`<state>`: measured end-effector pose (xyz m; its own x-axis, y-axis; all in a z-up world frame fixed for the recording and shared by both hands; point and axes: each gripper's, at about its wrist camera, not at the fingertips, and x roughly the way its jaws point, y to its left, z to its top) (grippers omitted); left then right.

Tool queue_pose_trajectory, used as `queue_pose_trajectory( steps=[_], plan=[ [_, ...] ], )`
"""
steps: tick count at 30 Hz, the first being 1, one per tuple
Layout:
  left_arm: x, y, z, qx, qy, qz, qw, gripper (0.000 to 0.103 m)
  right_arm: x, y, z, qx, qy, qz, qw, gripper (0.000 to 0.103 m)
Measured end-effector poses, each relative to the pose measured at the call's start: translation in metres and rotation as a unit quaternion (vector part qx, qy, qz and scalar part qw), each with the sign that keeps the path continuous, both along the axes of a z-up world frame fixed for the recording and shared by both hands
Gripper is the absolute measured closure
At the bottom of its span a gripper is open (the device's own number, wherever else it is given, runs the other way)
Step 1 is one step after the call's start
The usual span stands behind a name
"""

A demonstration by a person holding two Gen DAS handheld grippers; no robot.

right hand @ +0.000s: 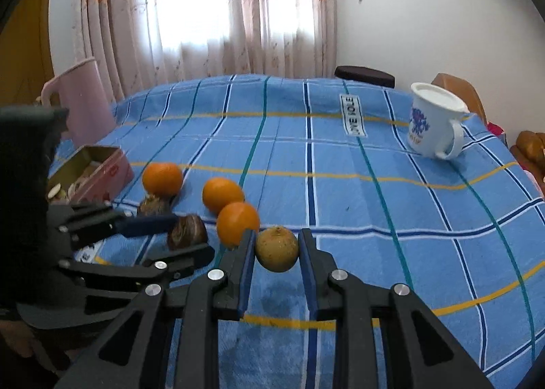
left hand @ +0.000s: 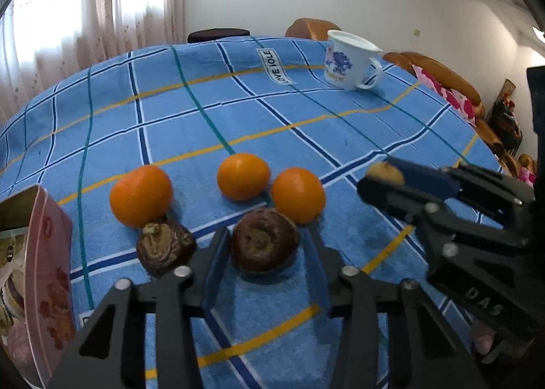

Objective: Organize fruits

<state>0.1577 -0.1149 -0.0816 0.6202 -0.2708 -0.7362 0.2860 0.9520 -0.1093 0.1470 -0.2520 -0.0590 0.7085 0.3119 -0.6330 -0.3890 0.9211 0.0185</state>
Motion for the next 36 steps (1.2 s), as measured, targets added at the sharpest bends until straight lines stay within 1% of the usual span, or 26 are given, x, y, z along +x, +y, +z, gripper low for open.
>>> queue_pose_trajectory(
  steps=[5,8,12,18,24,31,36],
  plan=[
    [-0.002,0.002,0.001,0.000,-0.011,0.006,0.9999,0.060,0.003,0.003,0.000,0.014,-0.011,-0.004,1.000,0.076],
    [-0.008,0.005,0.006,-0.006,-0.029,0.011,0.9995,0.060,0.001,0.000,0.001,0.024,-0.017,-0.007,1.000,0.076],
    [-0.015,0.008,0.012,-0.009,-0.055,0.020,0.9982,0.060,0.000,0.001,0.001,0.027,-0.019,0.000,0.999,0.076],
    [-0.025,0.011,0.021,-0.010,-0.096,0.032,0.9949,0.060,-0.007,-0.001,0.005,0.038,-0.037,0.015,0.998,0.076],
    [-0.030,0.014,0.026,-0.016,-0.118,0.037,0.9922,0.060,-0.017,-0.001,0.010,0.039,-0.064,0.020,0.997,0.076],
    [-0.040,0.016,0.031,-0.016,-0.145,0.044,0.9883,0.060,-0.024,-0.003,0.014,0.048,-0.084,0.024,0.995,0.076],
    [-0.044,0.018,0.033,-0.020,-0.157,0.050,0.9861,0.060,-0.030,-0.005,0.018,0.054,-0.103,0.027,0.993,0.076]
  ],
)
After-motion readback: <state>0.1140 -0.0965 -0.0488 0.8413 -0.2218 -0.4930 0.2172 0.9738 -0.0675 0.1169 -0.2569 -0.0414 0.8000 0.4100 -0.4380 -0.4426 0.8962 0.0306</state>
